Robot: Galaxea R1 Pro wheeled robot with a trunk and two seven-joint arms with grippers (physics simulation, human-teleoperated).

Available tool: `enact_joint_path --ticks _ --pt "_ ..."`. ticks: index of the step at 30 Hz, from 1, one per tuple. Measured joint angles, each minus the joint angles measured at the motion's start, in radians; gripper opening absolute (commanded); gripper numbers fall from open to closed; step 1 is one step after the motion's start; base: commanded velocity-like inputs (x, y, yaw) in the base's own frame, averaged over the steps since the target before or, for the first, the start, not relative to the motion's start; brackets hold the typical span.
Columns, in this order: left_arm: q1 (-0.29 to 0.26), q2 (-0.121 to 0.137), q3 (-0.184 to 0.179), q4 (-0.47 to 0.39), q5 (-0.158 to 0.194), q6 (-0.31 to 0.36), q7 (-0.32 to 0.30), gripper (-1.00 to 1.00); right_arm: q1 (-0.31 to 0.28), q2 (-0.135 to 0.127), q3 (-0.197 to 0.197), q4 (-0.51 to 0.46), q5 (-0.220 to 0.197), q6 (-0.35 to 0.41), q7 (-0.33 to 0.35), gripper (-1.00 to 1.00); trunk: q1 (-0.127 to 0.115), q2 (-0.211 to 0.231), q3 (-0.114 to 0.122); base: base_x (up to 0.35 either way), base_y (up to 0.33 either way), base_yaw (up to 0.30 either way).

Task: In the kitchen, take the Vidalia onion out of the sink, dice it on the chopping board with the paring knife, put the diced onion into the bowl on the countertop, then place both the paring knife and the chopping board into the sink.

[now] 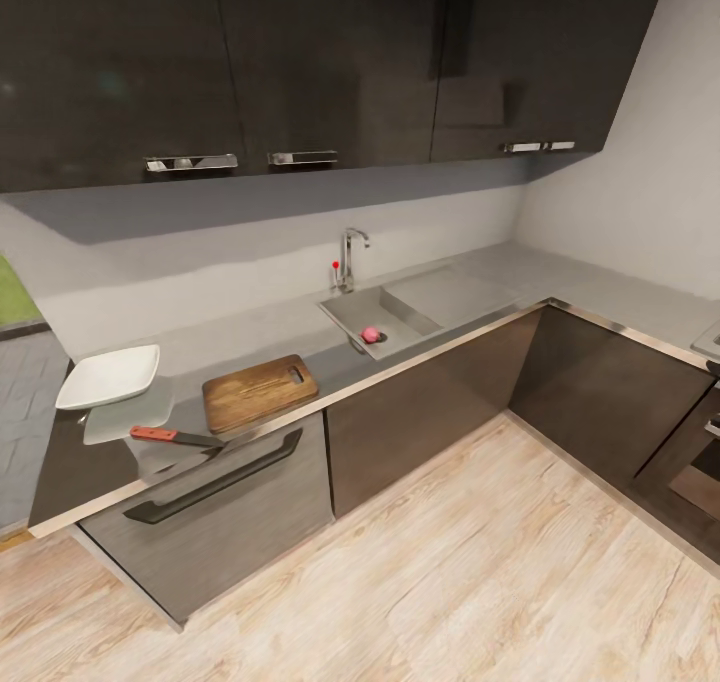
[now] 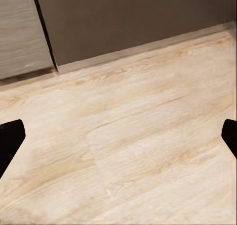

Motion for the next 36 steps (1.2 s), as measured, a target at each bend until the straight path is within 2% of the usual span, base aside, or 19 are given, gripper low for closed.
enact_joint_path --ticks 7,17,30,36 --pt "0.0 0.0 0.0 0.005 0.0 -0.002 0.0 1.0 0.001 0.0 -0.025 0.094 0.0 -0.005 -0.036 1.0 0.0 0.0 0.0 0.0 0.0 0.0" --pt "0.0 0.0 0.0 0.009 0.0 -0.001 0.0 1.0 0.001 0.0 -0.028 0.108 0.0 -0.006 -0.044 1.0 0.0 0.0 0.0 0.0 -0.033 0.0" --pt "0.0 0.0 0.001 0.011 0.002 -0.001 0.002 1.0 0.001 0.0 -0.029 0.109 -0.001 -0.006 -0.043 1.0 0.0 0.0 0.0 0.0 -0.257 0.004" --pt "0.0 0.0 0.001 0.011 0.002 0.0 0.002 1.0 0.001 0.0 -0.027 0.11 -0.001 -0.006 -0.042 1.0 0.0 0.0 0.0 0.0 -0.311 0.149"
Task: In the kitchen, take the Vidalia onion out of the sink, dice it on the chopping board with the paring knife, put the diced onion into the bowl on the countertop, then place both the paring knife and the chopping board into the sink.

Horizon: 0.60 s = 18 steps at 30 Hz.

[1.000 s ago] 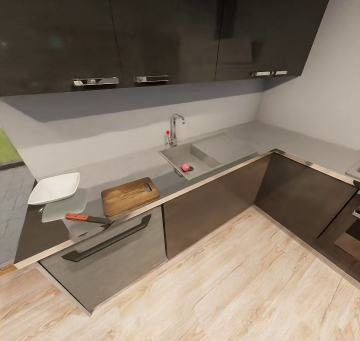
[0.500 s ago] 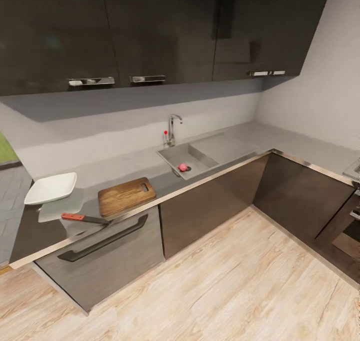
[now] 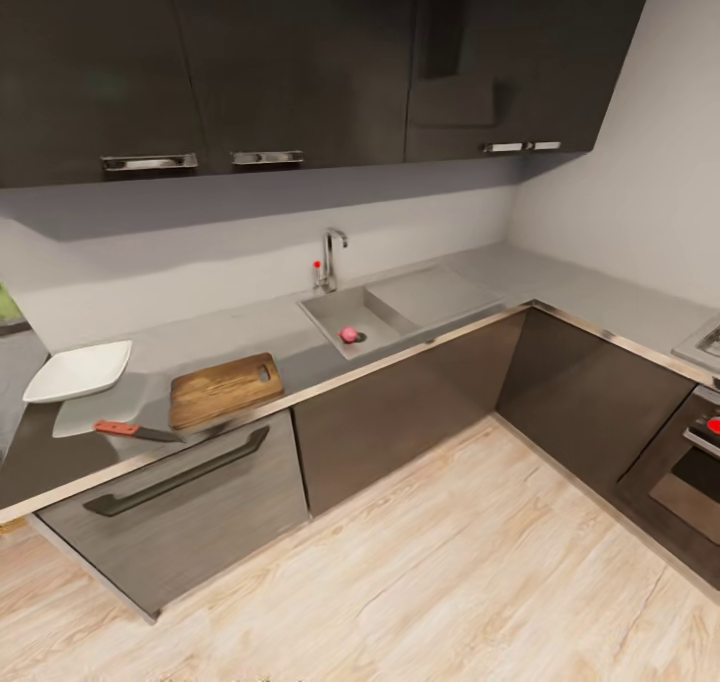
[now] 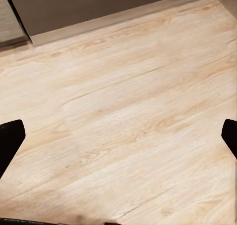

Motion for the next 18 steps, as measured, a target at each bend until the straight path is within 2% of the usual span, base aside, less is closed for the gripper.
enact_joint_path --ticks 18 --pt "0.0 0.0 0.0 0.0 0.001 0.001 0.0 1.0 0.0 0.0 0.0 0.001 0.001 0.0 0.0 1.0 0.0 0.0 0.0 0.0 -0.313 0.245"
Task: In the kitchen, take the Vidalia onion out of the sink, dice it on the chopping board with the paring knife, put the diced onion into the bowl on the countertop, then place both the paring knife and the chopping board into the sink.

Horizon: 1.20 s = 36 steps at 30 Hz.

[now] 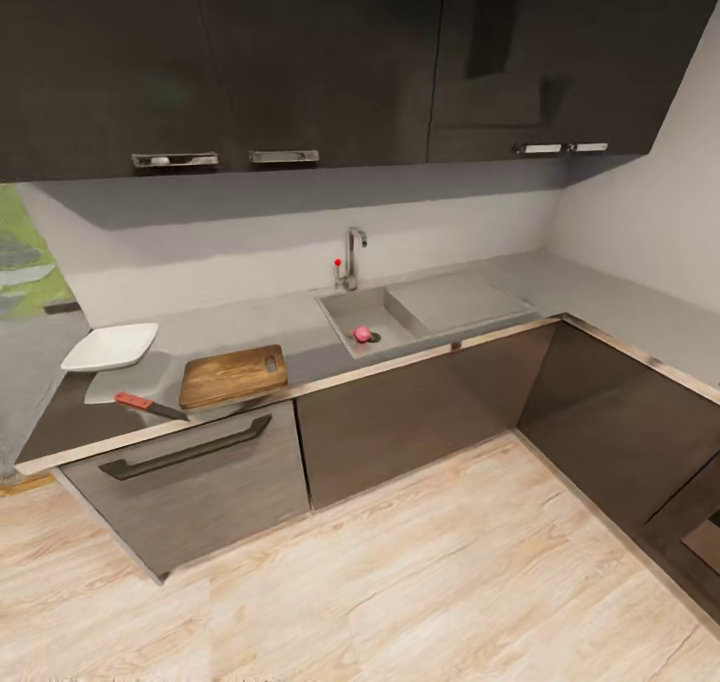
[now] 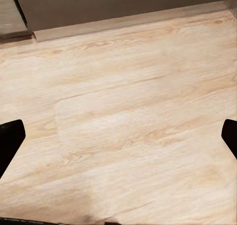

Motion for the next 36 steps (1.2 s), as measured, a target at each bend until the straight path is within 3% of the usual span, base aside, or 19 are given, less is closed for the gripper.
enact_joint_path --ticks 36 --pt "0.0 0.0 0.0 0.006 0.0 0.0 0.0 1.0 0.0 0.0 0.002 0.001 0.001 0.0 0.002 1.0 0.0 0.0 0.0 0.0 -0.313 0.275"
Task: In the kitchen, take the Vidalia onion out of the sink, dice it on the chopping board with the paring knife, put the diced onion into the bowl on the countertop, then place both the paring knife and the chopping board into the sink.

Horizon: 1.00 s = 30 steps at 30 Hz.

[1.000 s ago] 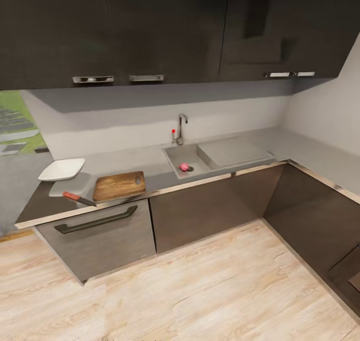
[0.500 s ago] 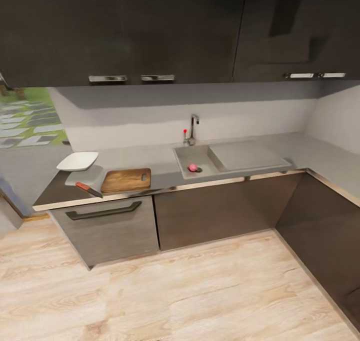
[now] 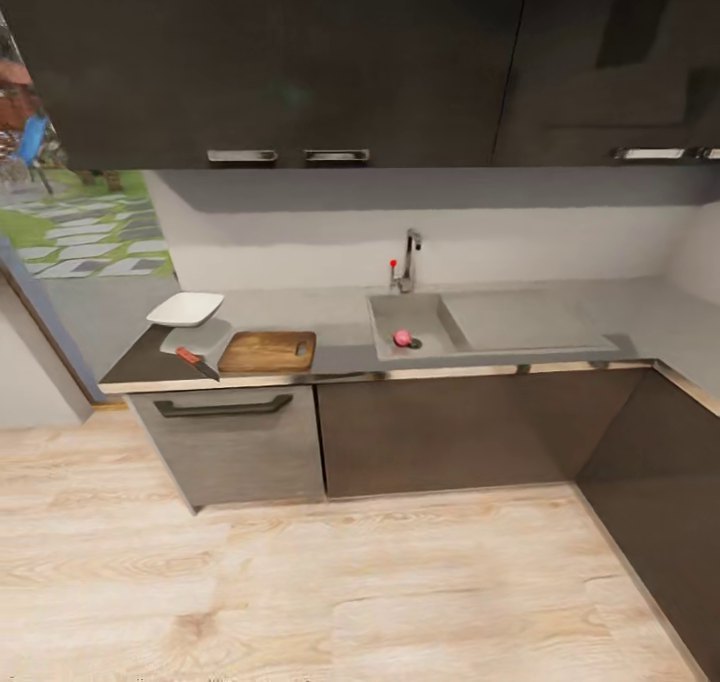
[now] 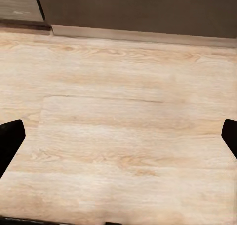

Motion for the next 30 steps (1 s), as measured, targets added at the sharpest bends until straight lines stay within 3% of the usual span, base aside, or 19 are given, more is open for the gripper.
enact_joint_path --ticks 11,30 --pt "0.0 0.0 0.0 0.001 0.0 0.001 0.0 1.0 0.0 0.0 0.0 0.0 0.0 -0.001 0.004 1.0 0.0 0.0 0.0 0.0 -0.313 0.226" --pt "0.0 0.0 0.0 0.002 0.0 0.001 0.0 1.0 0.0 0.0 0.0 0.0 0.0 -0.002 0.006 1.0 0.0 0.0 0.0 0.0 -0.313 0.013"
